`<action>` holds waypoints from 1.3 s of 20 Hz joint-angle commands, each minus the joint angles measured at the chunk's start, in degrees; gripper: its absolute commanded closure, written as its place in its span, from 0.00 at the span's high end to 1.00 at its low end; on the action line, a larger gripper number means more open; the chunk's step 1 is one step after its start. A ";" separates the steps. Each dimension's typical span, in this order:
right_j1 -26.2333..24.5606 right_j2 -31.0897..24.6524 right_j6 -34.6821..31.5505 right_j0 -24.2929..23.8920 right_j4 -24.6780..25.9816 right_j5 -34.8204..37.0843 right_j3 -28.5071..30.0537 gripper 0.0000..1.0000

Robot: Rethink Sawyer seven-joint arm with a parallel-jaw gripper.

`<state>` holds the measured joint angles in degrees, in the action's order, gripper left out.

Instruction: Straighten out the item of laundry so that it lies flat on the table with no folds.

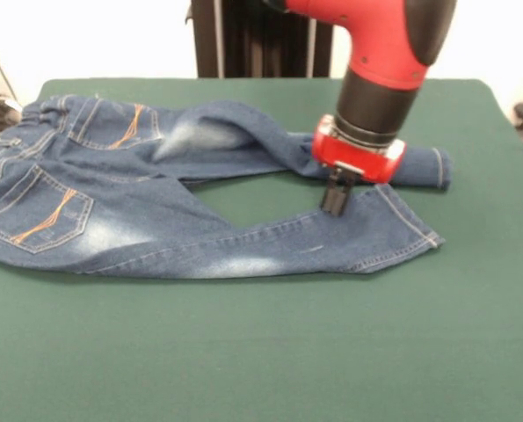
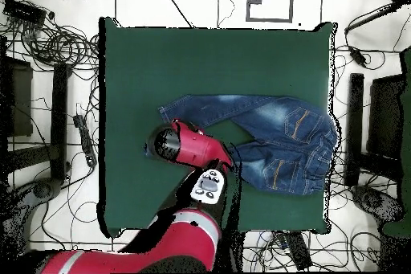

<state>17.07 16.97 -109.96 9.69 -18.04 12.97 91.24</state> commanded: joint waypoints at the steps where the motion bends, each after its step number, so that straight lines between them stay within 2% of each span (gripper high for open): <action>1: -0.45 -7.73 -4.43 -1.83 2.78 0.62 4.91 0.00; 5: 1.13 -9.18 -2.76 -5.04 5.20 2.04 5.11 0.00; 16: 6.66 -9.36 -1.91 -7.79 11.07 7.14 6.68 0.00; 21: 5.79 -8.08 -4.81 -6.92 11.65 4.67 5.62 0.00; 26: 5.70 -8.38 -5.23 -7.16 11.11 6.46 4.13 0.00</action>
<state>24.55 15.90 -109.96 1.21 -7.92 13.08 93.10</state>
